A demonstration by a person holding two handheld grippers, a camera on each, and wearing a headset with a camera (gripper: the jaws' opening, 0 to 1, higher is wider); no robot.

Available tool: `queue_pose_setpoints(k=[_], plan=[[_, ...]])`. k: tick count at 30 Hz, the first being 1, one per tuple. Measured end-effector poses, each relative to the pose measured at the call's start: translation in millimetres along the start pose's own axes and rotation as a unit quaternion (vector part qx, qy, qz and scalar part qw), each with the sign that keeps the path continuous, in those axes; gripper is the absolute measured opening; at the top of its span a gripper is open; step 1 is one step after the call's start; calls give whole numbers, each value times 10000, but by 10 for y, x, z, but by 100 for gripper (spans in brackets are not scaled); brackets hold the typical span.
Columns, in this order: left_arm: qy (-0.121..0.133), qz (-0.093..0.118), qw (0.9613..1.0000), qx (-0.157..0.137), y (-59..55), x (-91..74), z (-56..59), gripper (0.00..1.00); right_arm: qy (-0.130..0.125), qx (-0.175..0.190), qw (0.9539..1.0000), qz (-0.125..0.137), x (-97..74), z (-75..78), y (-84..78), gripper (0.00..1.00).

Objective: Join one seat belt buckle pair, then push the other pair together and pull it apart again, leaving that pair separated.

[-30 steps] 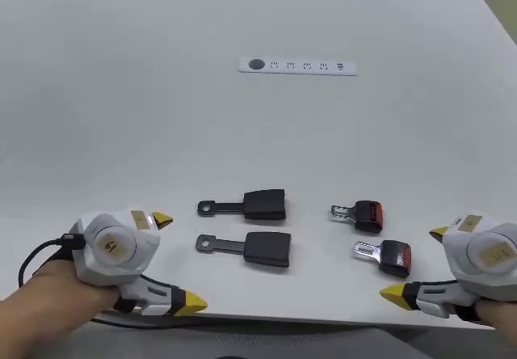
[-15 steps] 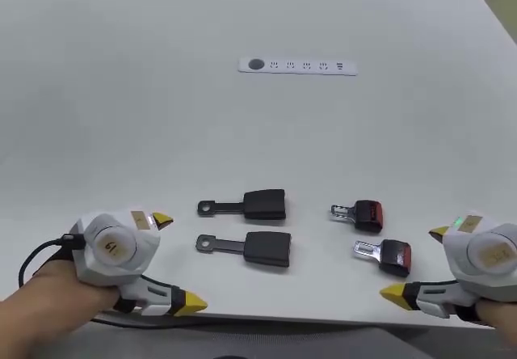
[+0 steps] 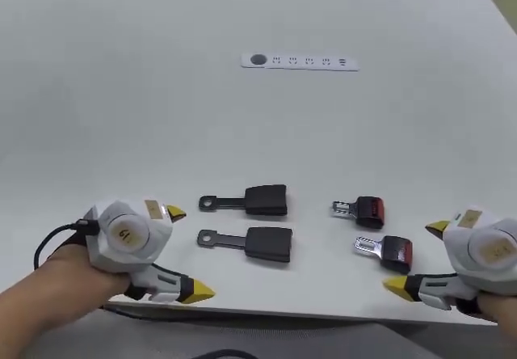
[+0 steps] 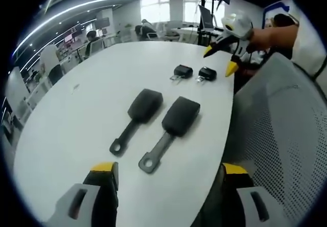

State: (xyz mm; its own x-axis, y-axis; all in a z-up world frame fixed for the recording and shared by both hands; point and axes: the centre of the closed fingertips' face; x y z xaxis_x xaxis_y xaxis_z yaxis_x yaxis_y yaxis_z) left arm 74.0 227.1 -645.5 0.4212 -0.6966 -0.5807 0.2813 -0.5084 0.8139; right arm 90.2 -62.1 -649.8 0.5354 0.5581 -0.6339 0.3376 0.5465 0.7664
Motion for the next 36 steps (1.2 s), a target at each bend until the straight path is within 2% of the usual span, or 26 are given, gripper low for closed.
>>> queue_pose_setpoints(k=[2,9,11,18,22,26,33,36], plan=[[-25,-16,10000,66,3,40,-56,80,74,-68,9999,33,29,-8,18,66],[-149,-43,9998,143,78,216,-114,71,255,-182,9994,122,139,-38,45,60],[-231,-59,9994,251,103,278,-100,66,342,-214,9991,127,151,-60,49,57],[-448,-101,9978,477,273,507,2,61,475,-255,9985,46,291,-72,-41,50],[-579,-130,9964,609,299,610,-5,56,541,-289,9981,-16,324,-76,-53,48],[-748,-166,9945,717,337,676,43,49,617,-307,9976,-65,360,-69,-79,46],[-965,-267,9908,911,312,768,88,42,679,-330,9970,-142,391,-3,-114,42],[-1077,-368,9885,997,253,804,108,40,705,-339,9968,-181,400,-15,-124,40]])
Point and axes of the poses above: the centre of the closed fingertips' face, and the gripper's own axes: x roughly forward along the fingers, z roughly to its right, y roughly out of its top, and after that the axes turned 14 degrees about z, right-handed
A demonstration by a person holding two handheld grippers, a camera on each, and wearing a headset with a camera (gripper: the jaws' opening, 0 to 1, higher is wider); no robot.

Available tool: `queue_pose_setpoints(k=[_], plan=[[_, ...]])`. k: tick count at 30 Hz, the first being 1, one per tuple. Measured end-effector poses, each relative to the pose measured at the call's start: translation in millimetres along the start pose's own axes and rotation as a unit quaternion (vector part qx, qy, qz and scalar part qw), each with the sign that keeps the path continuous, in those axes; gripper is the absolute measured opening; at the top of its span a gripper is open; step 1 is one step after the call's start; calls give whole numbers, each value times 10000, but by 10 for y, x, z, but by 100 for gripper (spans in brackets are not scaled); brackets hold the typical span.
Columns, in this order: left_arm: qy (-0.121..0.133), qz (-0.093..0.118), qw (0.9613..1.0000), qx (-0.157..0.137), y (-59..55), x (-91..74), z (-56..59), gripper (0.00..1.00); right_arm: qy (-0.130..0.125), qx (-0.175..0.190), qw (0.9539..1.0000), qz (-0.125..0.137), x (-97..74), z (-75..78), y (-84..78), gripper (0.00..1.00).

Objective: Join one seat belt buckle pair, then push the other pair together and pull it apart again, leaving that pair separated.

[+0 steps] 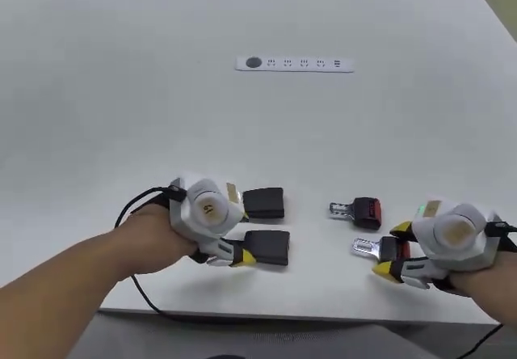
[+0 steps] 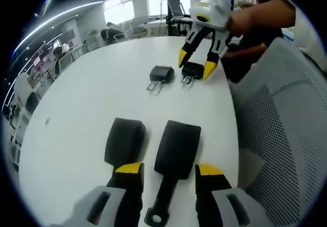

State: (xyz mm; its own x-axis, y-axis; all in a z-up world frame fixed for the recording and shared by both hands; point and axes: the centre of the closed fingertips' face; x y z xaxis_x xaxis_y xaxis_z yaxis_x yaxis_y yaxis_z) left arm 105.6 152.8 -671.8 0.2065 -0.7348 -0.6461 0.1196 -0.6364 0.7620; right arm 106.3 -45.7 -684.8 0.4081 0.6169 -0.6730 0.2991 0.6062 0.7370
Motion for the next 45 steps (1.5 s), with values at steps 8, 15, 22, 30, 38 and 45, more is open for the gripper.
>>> queue_pose_setpoints(k=[8,15,22,30,38,45], plan=[[-125,-106,9998,107,-43,51,36,35,34,-93,9999,-94,53,25,-24,39],[-89,-101,9999,93,-64,70,35,34,139,-20,9999,-86,103,-73,-28,36],[-38,-183,9996,192,-131,81,21,31,206,-17,9998,-34,110,-90,-17,36],[-82,-140,9996,222,-129,90,38,31,437,22,9990,46,137,-89,-10,35],[-90,-68,9997,229,-136,92,39,31,469,3,9989,42,138,-76,-16,35],[-272,-161,9985,442,-104,106,87,31,483,-15,9988,-13,144,-63,-20,35]])
Point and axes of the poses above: the centre of the closed fingertips' face, and the gripper's own axes: x roughly forward along the fingers, z roughly to its right, y roughly out of its top, and after that the axes turned 14 degrees about z, right-handed
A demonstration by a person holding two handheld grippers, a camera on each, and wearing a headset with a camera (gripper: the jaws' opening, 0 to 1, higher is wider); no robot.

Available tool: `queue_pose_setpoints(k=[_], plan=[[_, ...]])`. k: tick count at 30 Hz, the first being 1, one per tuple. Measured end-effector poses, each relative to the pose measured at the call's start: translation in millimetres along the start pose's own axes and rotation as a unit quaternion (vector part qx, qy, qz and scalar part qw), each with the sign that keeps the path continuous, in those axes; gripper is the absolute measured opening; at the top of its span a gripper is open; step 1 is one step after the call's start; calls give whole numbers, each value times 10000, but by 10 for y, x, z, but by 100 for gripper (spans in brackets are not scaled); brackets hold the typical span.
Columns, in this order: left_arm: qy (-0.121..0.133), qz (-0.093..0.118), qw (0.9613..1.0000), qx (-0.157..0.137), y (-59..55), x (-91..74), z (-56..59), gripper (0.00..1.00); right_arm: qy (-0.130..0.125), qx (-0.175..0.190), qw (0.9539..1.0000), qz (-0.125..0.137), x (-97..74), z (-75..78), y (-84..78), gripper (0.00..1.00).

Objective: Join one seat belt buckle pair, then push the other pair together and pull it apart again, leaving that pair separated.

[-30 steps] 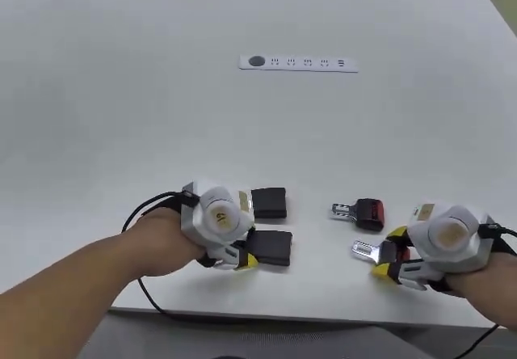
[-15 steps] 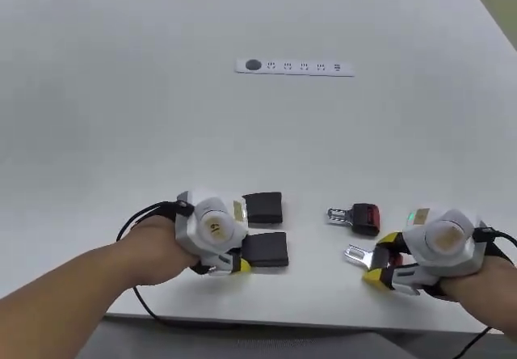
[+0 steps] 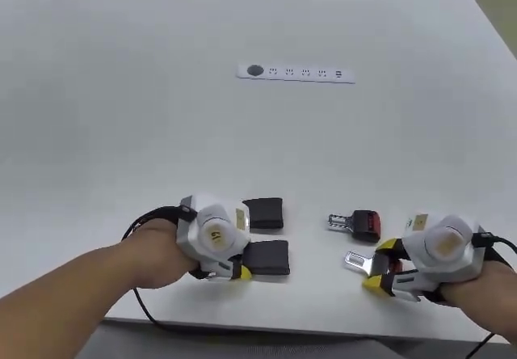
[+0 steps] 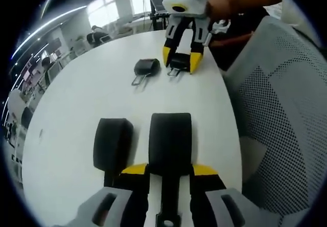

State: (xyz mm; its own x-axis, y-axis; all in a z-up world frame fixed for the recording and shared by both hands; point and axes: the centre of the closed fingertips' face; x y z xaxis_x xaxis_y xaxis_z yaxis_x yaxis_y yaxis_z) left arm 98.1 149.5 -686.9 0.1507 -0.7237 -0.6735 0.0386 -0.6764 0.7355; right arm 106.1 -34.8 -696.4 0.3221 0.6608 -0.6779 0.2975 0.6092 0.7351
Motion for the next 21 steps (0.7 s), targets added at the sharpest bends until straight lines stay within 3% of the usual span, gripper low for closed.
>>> queue_pose_setpoints(k=[11,21], plan=[[8,-26,10000,-72,23,-17,33,31,117,-104,9999,-34,82,-35,59,35],[56,-18,9998,-163,-21,-12,16,31,312,-281,9991,104,266,-189,262,35]])
Point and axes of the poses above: the centre of the closed fingertips' face, and the gripper's own axes: x roughly forward along the fingers, z roughly to its right, y roughly out of its top, and after that the axes turned 14 degrees about z, right-handed
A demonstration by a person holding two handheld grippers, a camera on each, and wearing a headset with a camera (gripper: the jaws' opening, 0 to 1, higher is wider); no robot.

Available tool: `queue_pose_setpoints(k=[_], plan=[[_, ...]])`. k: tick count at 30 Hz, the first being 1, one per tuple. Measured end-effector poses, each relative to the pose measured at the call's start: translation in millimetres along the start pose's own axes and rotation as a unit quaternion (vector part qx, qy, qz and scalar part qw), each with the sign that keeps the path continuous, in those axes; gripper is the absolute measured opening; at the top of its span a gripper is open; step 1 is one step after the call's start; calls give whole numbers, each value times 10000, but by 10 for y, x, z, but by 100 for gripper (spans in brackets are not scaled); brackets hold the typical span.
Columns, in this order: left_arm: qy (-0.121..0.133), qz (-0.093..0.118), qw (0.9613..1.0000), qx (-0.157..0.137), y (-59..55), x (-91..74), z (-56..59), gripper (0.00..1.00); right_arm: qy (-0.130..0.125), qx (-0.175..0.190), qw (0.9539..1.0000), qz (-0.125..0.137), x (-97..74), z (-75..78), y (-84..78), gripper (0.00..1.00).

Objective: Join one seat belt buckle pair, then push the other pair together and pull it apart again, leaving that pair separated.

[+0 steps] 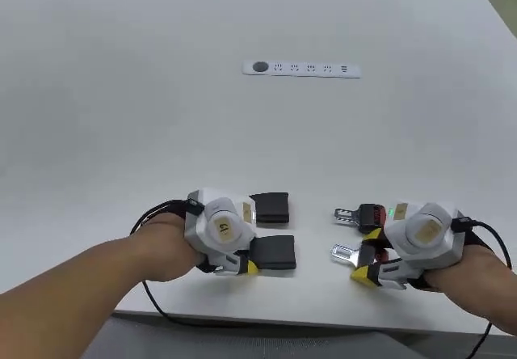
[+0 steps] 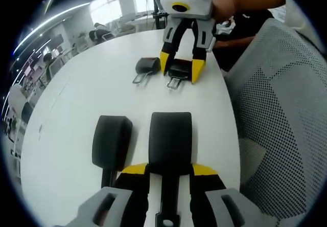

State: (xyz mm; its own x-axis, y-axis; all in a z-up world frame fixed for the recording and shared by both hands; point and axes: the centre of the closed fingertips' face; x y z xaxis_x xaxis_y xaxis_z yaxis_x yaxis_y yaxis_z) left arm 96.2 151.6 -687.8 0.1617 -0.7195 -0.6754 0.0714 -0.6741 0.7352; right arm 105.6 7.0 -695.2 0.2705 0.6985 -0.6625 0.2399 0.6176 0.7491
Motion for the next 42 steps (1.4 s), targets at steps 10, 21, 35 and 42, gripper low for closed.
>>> queue_pose_setpoints(k=[10,21,35,42], plan=[[-7,9,10000,-51,-13,-6,-4,31,135,-151,9997,116,129,-145,147,35],[19,26,9999,-103,-32,10,-13,31,264,-275,9991,202,316,-309,316,35],[-9,83,10000,-54,-29,18,0,31,285,-336,9988,227,433,-352,400,35],[-47,52,10000,-15,-28,17,4,30,339,-382,9985,199,442,-349,397,35]])
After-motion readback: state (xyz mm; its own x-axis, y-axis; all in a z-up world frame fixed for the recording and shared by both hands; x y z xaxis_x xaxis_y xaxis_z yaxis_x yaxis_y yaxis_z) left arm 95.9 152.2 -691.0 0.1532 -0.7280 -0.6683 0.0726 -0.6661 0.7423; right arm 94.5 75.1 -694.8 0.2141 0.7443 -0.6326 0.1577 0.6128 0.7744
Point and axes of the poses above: the centre of the closed fingertips' face, and the gripper's own axes: x roughly forward along the fingers, z roughly to its right, y roughly out of its top, and after that the axes turned 14 degrees about z, right-handed
